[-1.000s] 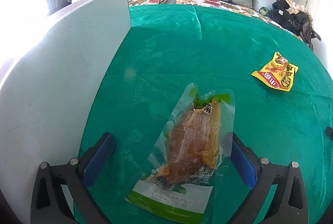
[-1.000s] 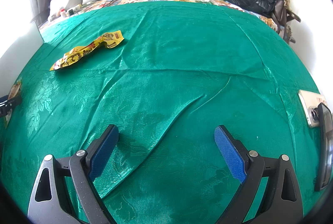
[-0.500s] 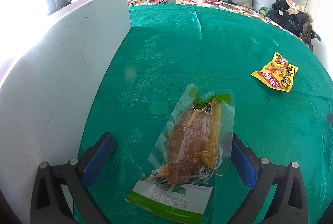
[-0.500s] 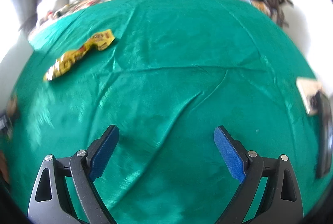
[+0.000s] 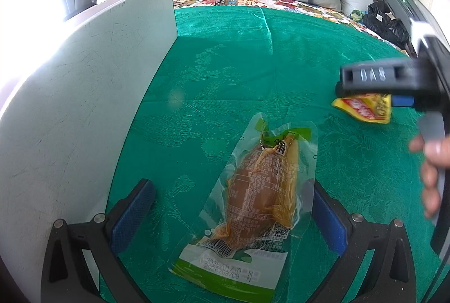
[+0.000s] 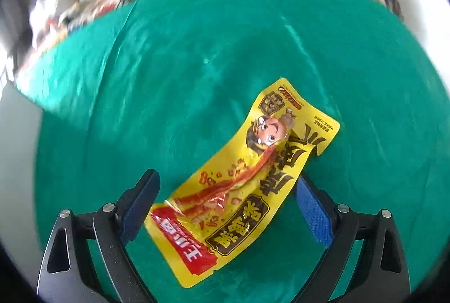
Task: Organize snacks
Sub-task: 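Lower the open right tool over the yellow spicy-strip packet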
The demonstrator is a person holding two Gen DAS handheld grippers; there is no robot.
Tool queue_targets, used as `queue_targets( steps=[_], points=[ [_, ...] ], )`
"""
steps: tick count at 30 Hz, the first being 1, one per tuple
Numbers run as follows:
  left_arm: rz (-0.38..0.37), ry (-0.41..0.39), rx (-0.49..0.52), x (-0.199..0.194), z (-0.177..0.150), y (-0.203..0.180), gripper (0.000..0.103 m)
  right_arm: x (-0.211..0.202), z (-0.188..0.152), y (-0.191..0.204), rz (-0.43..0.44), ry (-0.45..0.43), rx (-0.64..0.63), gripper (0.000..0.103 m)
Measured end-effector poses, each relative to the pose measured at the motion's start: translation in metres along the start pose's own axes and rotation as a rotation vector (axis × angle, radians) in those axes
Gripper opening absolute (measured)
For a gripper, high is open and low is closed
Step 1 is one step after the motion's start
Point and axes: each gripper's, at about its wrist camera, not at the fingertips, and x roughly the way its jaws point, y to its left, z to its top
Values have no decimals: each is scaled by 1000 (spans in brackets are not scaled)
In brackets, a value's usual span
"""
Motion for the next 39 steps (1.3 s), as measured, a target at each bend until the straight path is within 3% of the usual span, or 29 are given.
queue_targets(
  steps=[1,4,7,13,18,24,39],
  points=[
    [0,0,0,0,0,0,103,-1,-5,1,28,-13,-36,92],
    [0,-1,-1,-1,-1,0,103,-13,-23,-10,75,-27,-107,67],
    [1,-1,-1,-1,-2,-1,103,-25,-49,-33,144,-1,-174,66],
    [1,-1,0,-1,-2,-1,103,-71,-132,-76,220,-13,-350,67],
    [1,0,0,-1,-2,-1,103,-80,-185,-108,201,-166,-305,88],
    [1,-1,0,-1,-2,0,103,-74,-180,-104,203,-174,-300,95],
    [0,-1,-1,-1,-2,0,103,-80,-184,-103,202,-173,-300,95]
  ],
)
